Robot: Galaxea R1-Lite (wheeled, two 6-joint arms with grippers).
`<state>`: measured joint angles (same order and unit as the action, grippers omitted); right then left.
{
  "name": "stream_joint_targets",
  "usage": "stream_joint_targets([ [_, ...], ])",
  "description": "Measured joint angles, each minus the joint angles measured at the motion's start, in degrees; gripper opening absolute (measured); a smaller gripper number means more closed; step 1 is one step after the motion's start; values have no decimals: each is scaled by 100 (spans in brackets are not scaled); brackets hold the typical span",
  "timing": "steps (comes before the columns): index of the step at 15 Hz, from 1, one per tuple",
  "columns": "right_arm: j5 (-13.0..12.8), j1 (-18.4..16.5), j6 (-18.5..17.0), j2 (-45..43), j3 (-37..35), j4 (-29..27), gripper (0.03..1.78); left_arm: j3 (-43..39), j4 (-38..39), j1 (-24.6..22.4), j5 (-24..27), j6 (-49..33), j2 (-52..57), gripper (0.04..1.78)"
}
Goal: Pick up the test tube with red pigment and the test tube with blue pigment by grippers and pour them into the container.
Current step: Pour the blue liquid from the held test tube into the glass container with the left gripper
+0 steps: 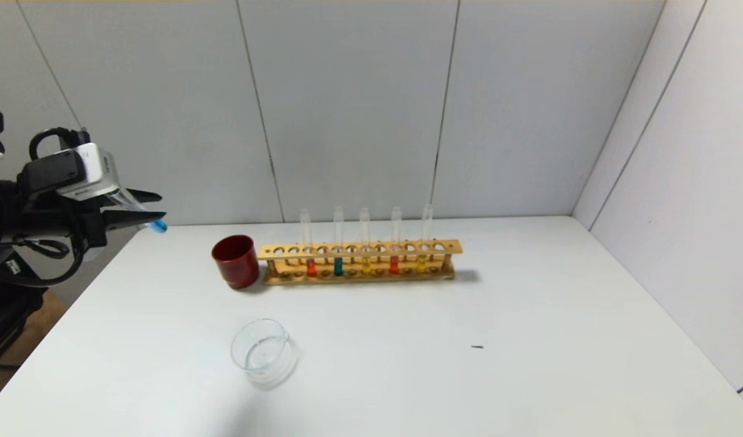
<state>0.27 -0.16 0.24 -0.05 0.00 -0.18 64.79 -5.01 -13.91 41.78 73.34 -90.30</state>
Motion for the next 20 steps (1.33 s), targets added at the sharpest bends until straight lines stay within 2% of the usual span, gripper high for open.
stream_joint_targets([
  [3, -2, -5, -2, 0, 0, 2, 175, 91, -41, -65, -179, 1368, -107, 34],
  [5, 0, -2, 0, 0, 0, 0, 175, -73, -207, -45, -182, 1936, -77, 34],
  [10, 0, 0, -2, 0, 0, 0, 175, -694, -210, 243, -230, 2294, 69, 34],
  [16, 0, -2, -2, 0, 0, 0, 175, -818, -143, 514, -300, 3322, -256, 34],
  [20, -2, 0, 0, 0, 0, 2, 175, -833, -149, 937, -991, 3573, -424, 34],
])
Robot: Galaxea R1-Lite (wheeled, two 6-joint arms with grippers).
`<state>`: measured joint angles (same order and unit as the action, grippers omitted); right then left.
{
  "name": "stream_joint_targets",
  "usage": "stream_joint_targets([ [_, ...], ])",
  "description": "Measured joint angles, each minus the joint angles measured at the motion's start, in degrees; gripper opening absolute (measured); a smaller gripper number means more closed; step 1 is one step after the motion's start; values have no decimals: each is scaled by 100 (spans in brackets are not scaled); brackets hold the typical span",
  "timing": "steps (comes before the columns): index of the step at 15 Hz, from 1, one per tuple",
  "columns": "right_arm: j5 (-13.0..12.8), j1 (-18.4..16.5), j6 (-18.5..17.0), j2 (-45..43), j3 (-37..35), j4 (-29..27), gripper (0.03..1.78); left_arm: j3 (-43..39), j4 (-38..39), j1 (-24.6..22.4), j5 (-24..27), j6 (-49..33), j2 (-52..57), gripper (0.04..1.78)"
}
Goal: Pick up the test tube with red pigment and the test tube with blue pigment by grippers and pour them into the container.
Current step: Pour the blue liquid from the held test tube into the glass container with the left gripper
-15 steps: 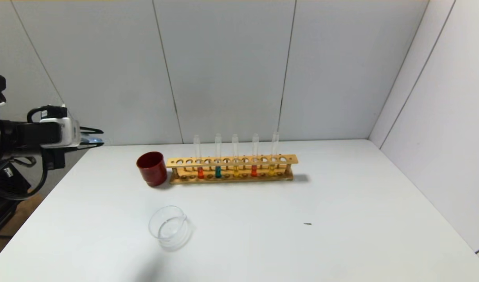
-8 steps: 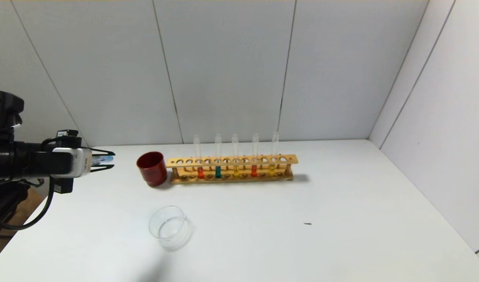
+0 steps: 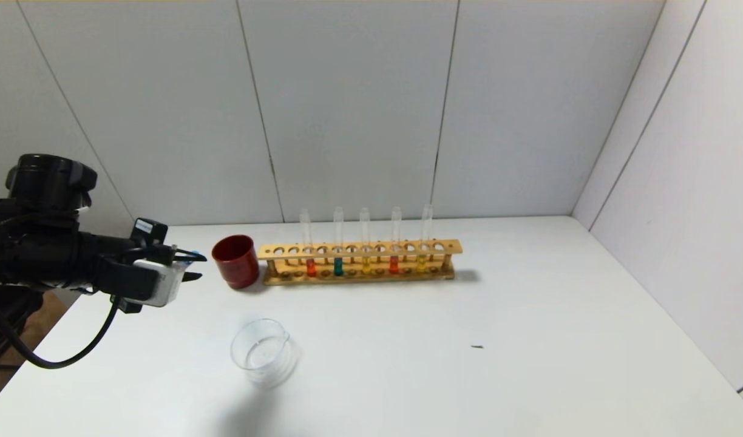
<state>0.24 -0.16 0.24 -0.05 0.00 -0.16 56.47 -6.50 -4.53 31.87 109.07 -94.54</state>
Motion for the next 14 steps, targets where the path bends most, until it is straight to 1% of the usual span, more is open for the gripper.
stream_joint_targets([
  [2, 0, 0, -2, 0, 0, -2, 175, 0, 9, 90, -113, 383, -127, 34],
  [4, 2, -5, -2, 0, 0, 0, 175, 6, 13, 158, -373, 730, -284, 34],
  [7, 0, 0, -2, 0, 0, -2, 175, 11, 80, 388, -624, 780, -477, 34],
  [9, 0, -2, 0, 0, 0, -2, 175, -2, 369, 555, -822, 780, -612, 34],
  [12, 2, -2, 0, 0, 0, -2, 175, 1, 867, 718, -983, 835, -813, 34],
  [14, 0, -2, 0, 0, 0, -2, 175, 12, 900, 751, -1109, 1102, -901, 34],
])
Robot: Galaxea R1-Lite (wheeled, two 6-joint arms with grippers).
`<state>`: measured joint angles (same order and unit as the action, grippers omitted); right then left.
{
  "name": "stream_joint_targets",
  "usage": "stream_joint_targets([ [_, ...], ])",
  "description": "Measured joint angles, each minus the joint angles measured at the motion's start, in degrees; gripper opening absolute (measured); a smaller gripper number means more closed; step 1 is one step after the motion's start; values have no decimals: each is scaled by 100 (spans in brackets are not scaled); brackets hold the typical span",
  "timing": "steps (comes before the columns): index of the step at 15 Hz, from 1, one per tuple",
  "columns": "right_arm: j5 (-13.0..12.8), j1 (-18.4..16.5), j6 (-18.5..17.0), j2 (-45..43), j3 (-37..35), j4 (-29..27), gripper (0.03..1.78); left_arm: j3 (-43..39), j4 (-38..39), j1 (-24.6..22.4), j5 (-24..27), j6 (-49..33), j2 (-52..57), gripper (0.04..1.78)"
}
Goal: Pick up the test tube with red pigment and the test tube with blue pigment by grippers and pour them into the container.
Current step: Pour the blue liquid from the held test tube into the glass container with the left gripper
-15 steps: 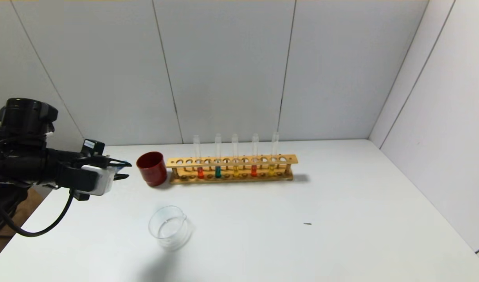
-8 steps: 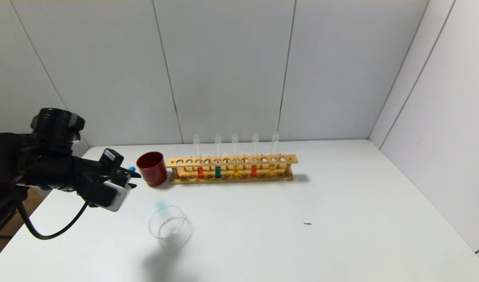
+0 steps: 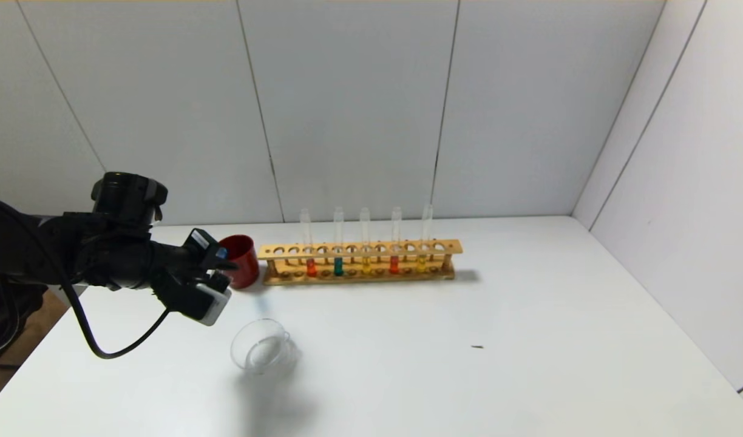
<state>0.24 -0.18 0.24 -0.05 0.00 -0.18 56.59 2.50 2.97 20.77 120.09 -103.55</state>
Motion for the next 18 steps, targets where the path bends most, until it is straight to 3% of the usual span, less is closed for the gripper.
stream_joint_targets([
  [12, 0, 0, -2, 0, 0, 0, 175, -11, 102, 116, -820, 998, -268, 34],
  [18, 0, -2, 0, 0, 0, 0, 175, -55, 260, 394, -1023, 1023, -447, 34],
])
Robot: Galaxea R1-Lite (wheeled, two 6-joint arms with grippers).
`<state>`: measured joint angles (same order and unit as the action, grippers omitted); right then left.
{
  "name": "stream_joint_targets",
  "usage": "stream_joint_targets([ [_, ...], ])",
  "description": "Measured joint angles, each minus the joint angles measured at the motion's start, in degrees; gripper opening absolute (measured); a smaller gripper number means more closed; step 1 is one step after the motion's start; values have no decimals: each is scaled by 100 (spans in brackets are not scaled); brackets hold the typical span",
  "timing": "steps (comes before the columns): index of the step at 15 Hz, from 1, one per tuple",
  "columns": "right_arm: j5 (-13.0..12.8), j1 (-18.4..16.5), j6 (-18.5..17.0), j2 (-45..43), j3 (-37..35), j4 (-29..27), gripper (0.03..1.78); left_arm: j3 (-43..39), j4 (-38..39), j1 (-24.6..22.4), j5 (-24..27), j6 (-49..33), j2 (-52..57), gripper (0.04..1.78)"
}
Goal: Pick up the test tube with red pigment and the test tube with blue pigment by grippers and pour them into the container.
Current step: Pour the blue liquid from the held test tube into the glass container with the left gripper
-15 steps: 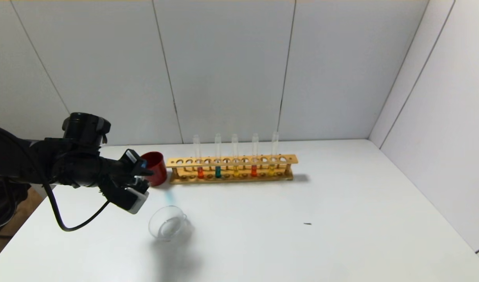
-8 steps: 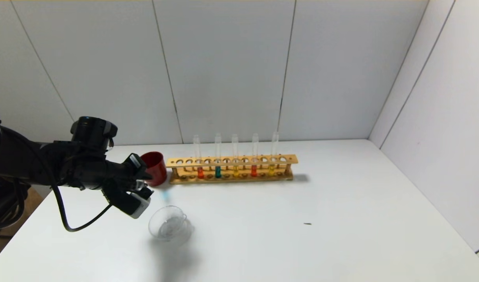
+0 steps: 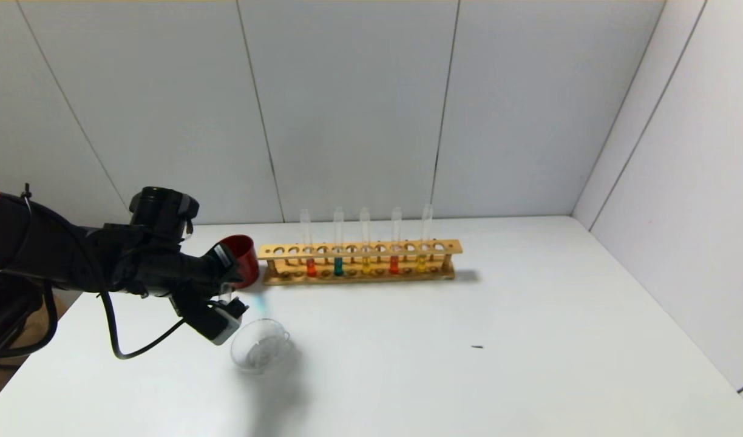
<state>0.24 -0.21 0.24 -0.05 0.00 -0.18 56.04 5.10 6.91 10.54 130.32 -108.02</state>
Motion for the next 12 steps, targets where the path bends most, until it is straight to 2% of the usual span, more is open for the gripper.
stream_joint_targets([
  [12, 2, 2, 0, 0, 0, 0, 175, -59, -13, 151, -586, 555, 74, 34],
])
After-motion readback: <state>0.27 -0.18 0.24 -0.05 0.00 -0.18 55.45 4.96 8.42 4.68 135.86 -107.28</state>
